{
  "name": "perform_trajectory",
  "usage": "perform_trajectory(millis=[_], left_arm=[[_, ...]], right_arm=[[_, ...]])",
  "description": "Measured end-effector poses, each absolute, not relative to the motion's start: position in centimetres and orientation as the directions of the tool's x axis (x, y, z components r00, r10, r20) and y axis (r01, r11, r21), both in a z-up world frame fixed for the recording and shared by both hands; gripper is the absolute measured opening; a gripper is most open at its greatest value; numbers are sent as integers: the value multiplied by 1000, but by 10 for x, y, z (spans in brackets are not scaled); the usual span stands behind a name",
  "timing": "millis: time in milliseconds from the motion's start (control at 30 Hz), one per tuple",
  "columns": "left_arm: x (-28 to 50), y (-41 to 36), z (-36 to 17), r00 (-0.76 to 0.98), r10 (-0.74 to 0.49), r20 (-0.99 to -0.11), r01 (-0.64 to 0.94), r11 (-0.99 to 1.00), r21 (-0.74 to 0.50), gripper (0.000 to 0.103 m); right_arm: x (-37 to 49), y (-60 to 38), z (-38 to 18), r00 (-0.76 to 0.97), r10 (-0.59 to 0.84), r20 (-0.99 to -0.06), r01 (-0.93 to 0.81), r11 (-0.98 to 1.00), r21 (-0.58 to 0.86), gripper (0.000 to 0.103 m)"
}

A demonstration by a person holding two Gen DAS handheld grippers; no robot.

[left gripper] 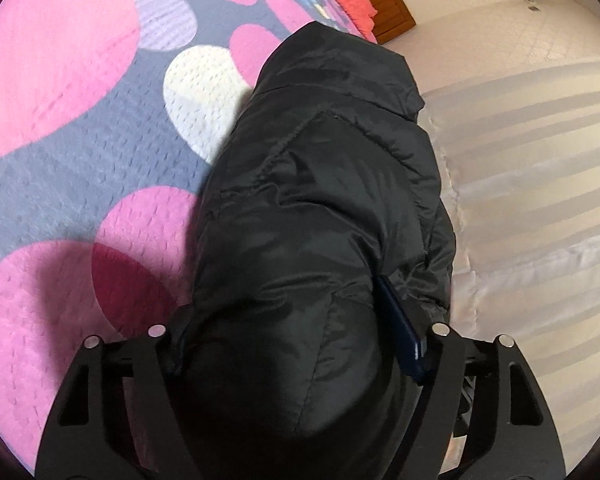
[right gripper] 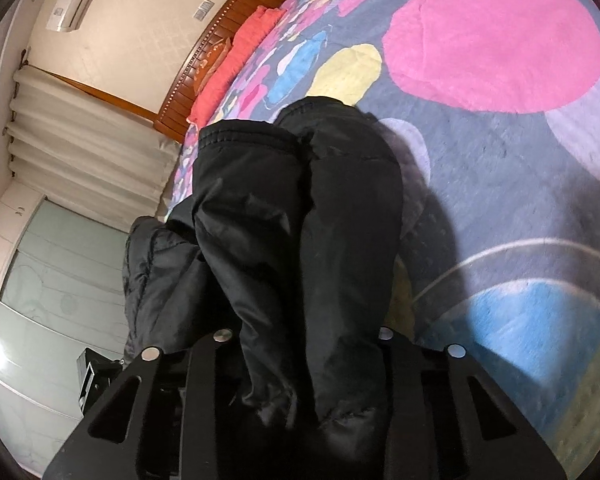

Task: Fold large clothes

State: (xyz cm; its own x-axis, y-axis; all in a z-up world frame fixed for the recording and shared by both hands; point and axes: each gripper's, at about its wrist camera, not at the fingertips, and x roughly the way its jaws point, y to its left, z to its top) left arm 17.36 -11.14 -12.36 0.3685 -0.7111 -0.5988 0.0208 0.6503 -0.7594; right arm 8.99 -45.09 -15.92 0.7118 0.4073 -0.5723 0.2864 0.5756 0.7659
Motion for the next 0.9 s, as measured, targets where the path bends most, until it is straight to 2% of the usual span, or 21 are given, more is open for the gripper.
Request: perform_trajectory(millis=[433, 900], left_arm=[[170, -72, -95, 449, -666, -595, 68, 690, -721, 71], [233, 5, -78, 541, -591, -599, 28, 724, -689, 70]], right_arm=[[118, -406, -139, 731, 472, -493, 198, 544, 815, 27], [209, -339, -139, 697, 568, -439, 118, 512, 851, 27]])
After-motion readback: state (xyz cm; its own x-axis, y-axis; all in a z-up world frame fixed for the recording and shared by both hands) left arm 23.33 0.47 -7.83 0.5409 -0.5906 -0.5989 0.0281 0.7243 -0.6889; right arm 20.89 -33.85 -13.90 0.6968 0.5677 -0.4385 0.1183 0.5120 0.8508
